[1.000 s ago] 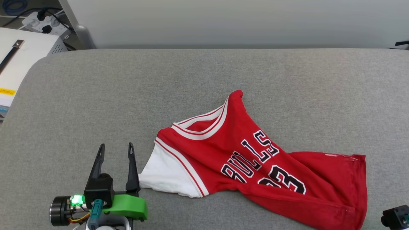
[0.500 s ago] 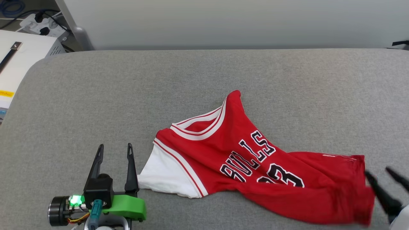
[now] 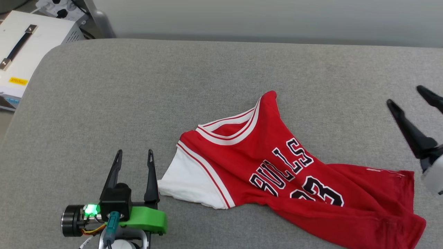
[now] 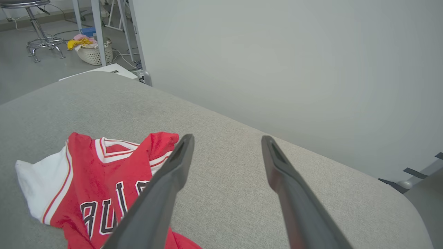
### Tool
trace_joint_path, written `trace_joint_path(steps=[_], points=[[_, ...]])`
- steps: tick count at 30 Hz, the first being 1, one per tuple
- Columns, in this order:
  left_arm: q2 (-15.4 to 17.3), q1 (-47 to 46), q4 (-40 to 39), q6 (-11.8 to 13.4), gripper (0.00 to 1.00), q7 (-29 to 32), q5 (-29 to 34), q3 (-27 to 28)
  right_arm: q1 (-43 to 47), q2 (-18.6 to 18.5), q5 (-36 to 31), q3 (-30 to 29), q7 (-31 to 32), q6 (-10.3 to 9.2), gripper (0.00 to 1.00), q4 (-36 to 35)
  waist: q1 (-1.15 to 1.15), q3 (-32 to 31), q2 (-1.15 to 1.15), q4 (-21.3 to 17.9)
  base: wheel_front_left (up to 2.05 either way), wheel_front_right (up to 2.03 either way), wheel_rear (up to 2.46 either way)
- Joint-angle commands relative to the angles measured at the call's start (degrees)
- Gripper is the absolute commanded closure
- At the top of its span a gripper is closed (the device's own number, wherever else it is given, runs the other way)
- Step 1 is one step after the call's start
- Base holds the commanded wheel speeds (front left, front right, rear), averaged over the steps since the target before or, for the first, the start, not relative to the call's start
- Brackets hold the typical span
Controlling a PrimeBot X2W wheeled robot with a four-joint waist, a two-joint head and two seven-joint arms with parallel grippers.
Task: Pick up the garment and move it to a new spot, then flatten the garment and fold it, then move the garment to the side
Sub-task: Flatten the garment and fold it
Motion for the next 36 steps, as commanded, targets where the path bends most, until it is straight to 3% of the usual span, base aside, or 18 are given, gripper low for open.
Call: trace_joint_path(steps=[1,5,6,11,19,26,27,31,36], points=[[-0.29,-1.51,-0.20,-0.08,0.00,-0.33,0.42,-0.14,-2.62,-0.83,0.42,2.98,2.23,-0.04,0.00,-0.09,0.00,1.36,0.00,1.04,0.00,0.00,0.00],[-0.56,-2.79,-0.23,-0.16,0.00,-0.33,0.41,-0.81,-9.62,-3.99,3.48,13.49,9.74,-0.04,0.00,2.33,0.00,3.02,0.00,2.04,0.00,0.00,0.00],[-0.68,-3.45,-0.23,-0.19,0.00,-0.33,0.40,-1.10,-12.95,-5.08,5.53,18.78,13.32,-0.04,0.00,4.19,0.00,3.85,0.00,2.52,0.00,0.00,0.00],[-1.08,-5.56,-0.38,-0.11,0.00,-0.33,0.28,-1.84,-21.76,-5.69,9.38,32.69,19.91,-0.04,0.00,11.69,0.00,6.74,0.00,4.15,0.00,0.00,0.00],[-1.63,-7.52,-0.28,0.31,0.00,-0.33,0.02,-2.80,-28.04,-4.17,10.28,47.44,18.82,-0.04,0.00,23.21,0.00,10.08,0.00,6.00,0.00,0.00,0.00],[-1.89,-7.75,-0.02,0.73,0.00,-0.33,-0.18,-2.89,-29.27,-3.63,12.26,56.57,14.83,-0.04,0.00,30.04,0.00,10.40,0.00,6.05,0.00,0.00,0.00],[-1.89,-7.61,0.04,0.79,0.00,-0.33,-0.17,-2.79,-29.98,-3.64,12.18,57.25,13.35,-0.04,1.00,30.35,0.00,10.17,0.00,5.75,0.00,0.00,0.00],[-1.81,-7.22,0.39,0.67,0.00,-0.33,0.00,-2.70,-33.34,-4.24,10.54,57.71,6.29,-0.04,1.00,31.01,0.00,8.74,0.00,4.49,0.00,0.00,0.00],[-1.50,-6.14,0.62,0.57,0.00,-0.33,0.14,-2.56,-35.96,-6.26,9.18,53.88,-1.56,-0.04,1.00,31.22,0.00,6.16,0.00,2.33,0.00,0.00,0.00]])
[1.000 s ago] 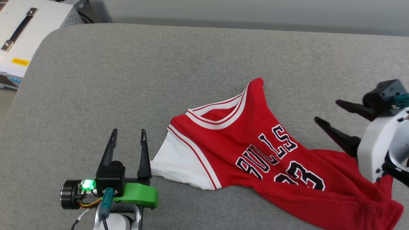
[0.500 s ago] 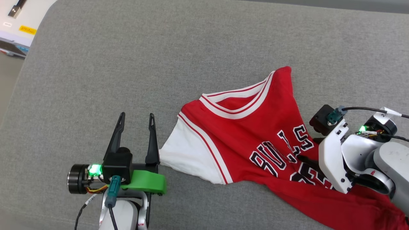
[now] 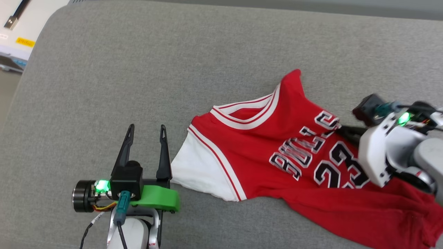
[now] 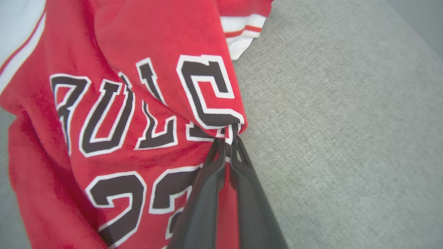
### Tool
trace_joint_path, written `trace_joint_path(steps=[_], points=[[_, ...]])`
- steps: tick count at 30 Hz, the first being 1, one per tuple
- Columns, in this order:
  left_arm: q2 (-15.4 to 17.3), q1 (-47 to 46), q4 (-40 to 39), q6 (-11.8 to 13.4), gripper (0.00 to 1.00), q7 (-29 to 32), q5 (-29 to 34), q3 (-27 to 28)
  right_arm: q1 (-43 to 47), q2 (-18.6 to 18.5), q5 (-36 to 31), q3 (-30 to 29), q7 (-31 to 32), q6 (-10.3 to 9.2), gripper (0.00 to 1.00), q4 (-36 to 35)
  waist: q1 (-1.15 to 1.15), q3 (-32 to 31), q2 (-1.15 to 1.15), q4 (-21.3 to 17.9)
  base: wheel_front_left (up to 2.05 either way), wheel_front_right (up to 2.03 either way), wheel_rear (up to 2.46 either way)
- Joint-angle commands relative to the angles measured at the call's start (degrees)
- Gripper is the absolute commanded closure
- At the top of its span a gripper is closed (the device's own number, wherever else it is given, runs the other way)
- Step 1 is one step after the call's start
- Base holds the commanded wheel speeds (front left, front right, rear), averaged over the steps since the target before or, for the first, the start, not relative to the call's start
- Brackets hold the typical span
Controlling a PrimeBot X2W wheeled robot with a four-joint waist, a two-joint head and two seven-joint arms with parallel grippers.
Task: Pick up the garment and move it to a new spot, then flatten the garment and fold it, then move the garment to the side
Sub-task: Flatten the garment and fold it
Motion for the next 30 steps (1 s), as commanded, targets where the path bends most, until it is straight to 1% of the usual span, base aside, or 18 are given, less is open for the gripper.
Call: trace_joint_path(steps=[1,6,7,12,15,17,19,22,23,24,27,30], points=[[0.12,0.73,0.16,0.04,0.00,-0.32,0.19,0.02,-1.18,-1.19,-0.79,-1.35,-1.48,-0.05,1.00,0.17,0.00,-2.17,0.00,-1.98,0.00,0.00,0.00],[0.22,2.04,0.31,0.06,0.00,-0.32,0.20,0.02,1.98,-4.78,-0.59,-6.59,-3.41,-0.05,1.00,-0.01,0.00,-4.01,0.00,-3.86,0.00,0.00,0.00],[0.22,2.63,0.31,0.08,0.00,-0.32,0.19,0.00,5.89,-6.32,0.18,-10.08,-3.57,-0.05,1.00,0.35,0.00,-4.64,0.00,-4.57,0.00,0.00,0.00],[0.17,2.98,0.44,-0.06,0.00,-0.32,0.20,-0.30,14.99,-8.34,0.47,-17.05,-4.11,-0.05,1.00,3.53,0.00,-4.95,0.00,-4.72,0.00,0.00,0.00],[0.23,3.20,0.50,-0.18,0.00,-0.32,0.16,-0.29,20.49,-7.66,1.51,-21.29,-4.26,-0.05,1.00,5.99,0.00,-5.14,0.00,-4.51,0.00,0.00,0.00],[0.30,3.44,0.56,-0.25,0.00,-0.32,0.12,-0.20,26.03,-6.08,1.57,-24.63,-4.10,-0.05,1.00,8.09,0.00,-5.34,0.00,-4.21,0.00,0.00,0.00],[0.33,3.65,0.65,-0.29,0.00,-0.32,0.08,-0.13,29.28,-4.13,2.23,-26.13,-3.91,-0.05,1.00,8.92,0.00,-5.61,0.00,-4.12,0.00,0.00,0.00],[0.36,4.02,0.92,-0.29,0.00,-0.32,-0.02,0.06,32.08,-1.83,1.09,-28.23,-4.81,-0.05,1.00,9.38,0.00,-6.30,0.00,-4.23,0.00,0.00,0.00],[0.40,4.22,1.01,-0.29,0.00,-0.32,-0.04,0.15,32.70,-0.85,0.45,-29.51,-5.84,-0.05,0.56,9.37,0.00,-6.65,0.00,-4.36,0.00,0.00,0.00],[0.44,4.36,1.08,-0.30,0.00,-0.32,-0.04,0.20,33.03,-0.10,-0.32,-30.70,-6.98,-0.05,0.00,9.26,0.00,-7.00,0.00,-4.48,0.00,0.00,0.00],[0.73,4.81,1.11,-0.39,0.00,-0.32,0.01,0.39,34.13,2.30,-3.79,-35.33,-11.21,-0.05,0.00,8.10,0.00,-8.28,0.00,-5.03,0.00,0.00,0.00],[1.10,5.22,1.07,-0.59,0.00,-0.32,0.01,0.58,35.34,5.07,-8.80,-41.73,-15.72,-0.05,0.00,5.91,0.00,-9.53,0.00,-5.71,0.00,0.00,0.00]])
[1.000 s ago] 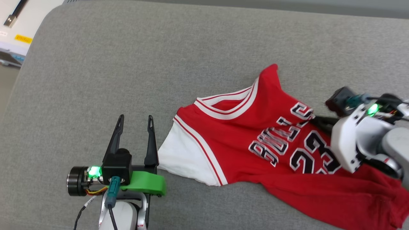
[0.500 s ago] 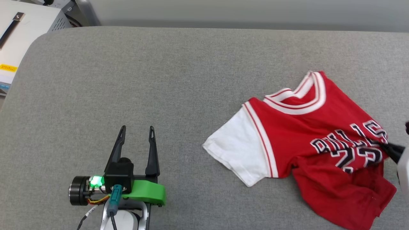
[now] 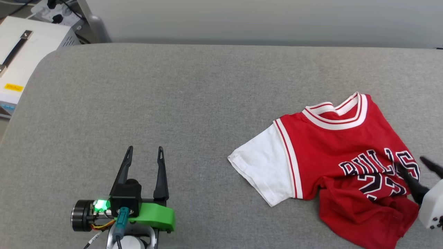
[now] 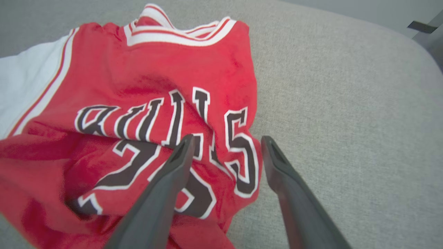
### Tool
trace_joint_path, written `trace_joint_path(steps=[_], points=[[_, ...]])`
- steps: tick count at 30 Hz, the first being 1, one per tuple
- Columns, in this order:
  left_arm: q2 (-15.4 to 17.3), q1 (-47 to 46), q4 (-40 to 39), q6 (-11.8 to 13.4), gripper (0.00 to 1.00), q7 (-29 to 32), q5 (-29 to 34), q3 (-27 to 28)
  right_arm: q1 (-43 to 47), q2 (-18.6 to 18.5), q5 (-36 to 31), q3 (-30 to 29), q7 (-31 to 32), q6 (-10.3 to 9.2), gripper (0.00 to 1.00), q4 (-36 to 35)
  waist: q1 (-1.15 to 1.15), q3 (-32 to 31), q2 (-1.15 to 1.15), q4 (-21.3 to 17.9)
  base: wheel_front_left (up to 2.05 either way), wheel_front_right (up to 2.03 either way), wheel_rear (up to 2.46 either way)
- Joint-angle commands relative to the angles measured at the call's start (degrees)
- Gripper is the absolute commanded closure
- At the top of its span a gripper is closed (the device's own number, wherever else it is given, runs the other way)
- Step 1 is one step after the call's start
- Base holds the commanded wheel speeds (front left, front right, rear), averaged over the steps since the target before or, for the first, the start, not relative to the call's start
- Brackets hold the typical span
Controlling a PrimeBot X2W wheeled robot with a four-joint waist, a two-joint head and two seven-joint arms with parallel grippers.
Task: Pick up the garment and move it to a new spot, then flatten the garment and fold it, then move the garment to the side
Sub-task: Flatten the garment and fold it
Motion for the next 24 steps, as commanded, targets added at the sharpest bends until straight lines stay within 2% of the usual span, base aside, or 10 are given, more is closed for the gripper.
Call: trace_joint_path(steps=[1,5,9,12,17,20,23,24], points=[[0.53,0.62,-0.09,-0.39,0.00,-0.32,0.03,0.18,1.14,1.36,-2.24,-2.61,-1.67,-0.03,0.00,-1.26,0.00,-1.15,0.00,-0.84,0.00,0.00,0.00],[1.63,-0.53,-0.98,-1.25,0.00,-0.32,0.31,0.24,4.03,7.48,-9.80,-11.48,-5.84,-0.03,0.00,-7.21,0.00,-1.74,0.00,-1.47,0.00,0.00,0.00],[3.29,-3.53,-1.80,-3.71,0.00,-0.32,-0.29,0.33,7.19,15.37,-17.40,-18.20,-8.67,-0.03,0.00,-14.95,0.00,-1.71,0.00,-2.01,0.00,0.00,0.00],[5.18,-7.54,-1.91,-6.62,0.00,-0.32,-0.73,0.30,9.42,20.83,-21.45,-20.06,-10.28,-0.03,0.00,-20.02,0.00,-1.35,0.00,-2.46,0.00,0.00,0.00],[8.03,-15.57,1.43,-12.31,0.00,-0.32,-2.02,-1.07,11.64,25.62,-25.21,-19.51,-11.97,-0.03,0.00,-23.54,0.00,-0.63,0.00,-3.23,0.00,0.00,0.00],[9.68,-21.30,5.70,-14.68,0.00,4.20,-4.71,-4.07,12.11,27.10,-26.08,-18.52,-12.30,-0.03,0.00,-23.88,0.00,-0.01,0.00,-3.90,0.00,0.00,0.00],[11.49,-26.74,8.63,-15.33,0.00,13.68,-9.91,-9.24,12.00,27.88,-27.12,-17.62,-12.30,-0.03,0.00,-24.25,0.00,0.77,0.00,-4.59,0.00,0.00,0.00],[13.04,-29.41,8.87,-15.37,0.00,18.35,-13.13,-13.52,11.79,28.10,-27.52,-17.30,-12.26,-0.03,0.00,-24.35,0.00,1.27,0.00,-4.87,0.00,0.00,0.00]])
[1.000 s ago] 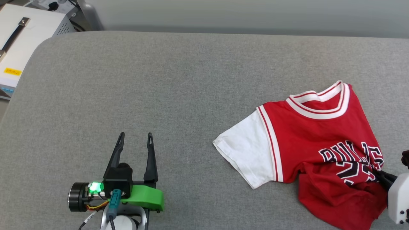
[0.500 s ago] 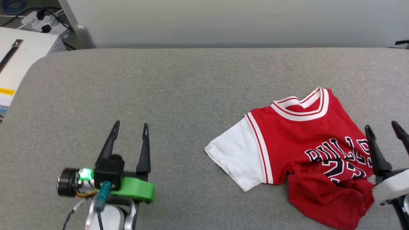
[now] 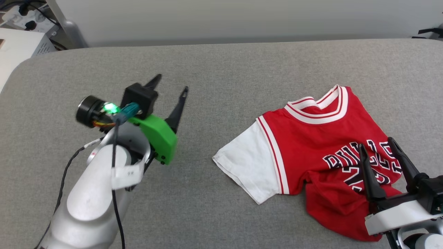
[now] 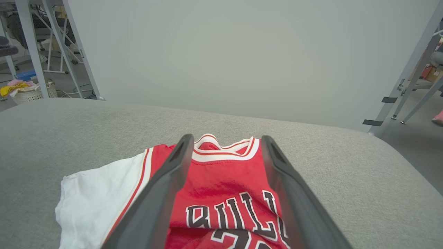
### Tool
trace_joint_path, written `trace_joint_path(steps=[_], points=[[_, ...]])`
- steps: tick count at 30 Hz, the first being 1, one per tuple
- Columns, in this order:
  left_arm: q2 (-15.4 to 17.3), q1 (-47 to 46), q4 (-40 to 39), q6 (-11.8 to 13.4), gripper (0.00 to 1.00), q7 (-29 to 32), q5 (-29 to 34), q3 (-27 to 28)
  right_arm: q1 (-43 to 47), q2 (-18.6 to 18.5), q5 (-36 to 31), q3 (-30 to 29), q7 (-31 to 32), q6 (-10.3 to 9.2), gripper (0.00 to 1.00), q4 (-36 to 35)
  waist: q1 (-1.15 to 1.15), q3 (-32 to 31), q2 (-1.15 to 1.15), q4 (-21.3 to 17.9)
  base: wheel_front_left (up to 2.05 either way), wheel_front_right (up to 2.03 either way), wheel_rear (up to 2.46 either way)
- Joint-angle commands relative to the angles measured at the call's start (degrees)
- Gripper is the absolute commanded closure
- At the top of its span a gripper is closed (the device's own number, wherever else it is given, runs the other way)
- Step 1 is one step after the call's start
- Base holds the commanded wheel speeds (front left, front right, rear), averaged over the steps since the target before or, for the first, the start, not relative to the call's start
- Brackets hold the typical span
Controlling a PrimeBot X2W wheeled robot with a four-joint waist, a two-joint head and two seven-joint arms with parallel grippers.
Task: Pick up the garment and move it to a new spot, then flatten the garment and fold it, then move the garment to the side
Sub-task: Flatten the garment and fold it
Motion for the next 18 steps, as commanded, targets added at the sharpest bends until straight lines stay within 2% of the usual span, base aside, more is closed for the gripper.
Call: trace_joint_path(steps=[1,6,8,13,18], points=[[1.04,-2.64,-0.07,-0.26,0.00,2.89,-2.69,-2.65,0.02,0.17,-0.45,0.25,-0.27,-0.03,0.00,-0.35,0.00,1.00,0.00,-0.71,0.00,0.00,0.00],[5.32,-11.35,-2.07,-0.29,0.00,21.22,-19.69,-17.24,-1.55,0.75,-1.07,0.73,-0.80,-0.03,0.00,0.05,0.00,3.19,0.00,-1.49,0.00,0.00,0.00],[6.73,-14.30,-2.49,-0.29,0.00,26.65,-25.07,-22.00,-2.39,0.92,-1.24,1.27,-1.07,-0.03,0.00,0.50,0.00,4.05,0.00,-2.05,0.00,0.00,0.00],[9.40,-20.04,-0.04,-0.30,0.00,33.26,-31.90,-32.29,-5.40,1.11,-1.43,3.43,-1.86,-0.03,0.00,2.02,0.00,6.26,0.00,-4.29,0.00,0.00,0.00],[10.50,-22.47,4.37,-0.30,0.00,34.76,-35.47,-39.61,-8.75,0.97,-1.46,4.96,-2.78,-0.03,0.00,3.69,0.00,8.53,0.00,-6.78,0.00,0.00,0.00]])
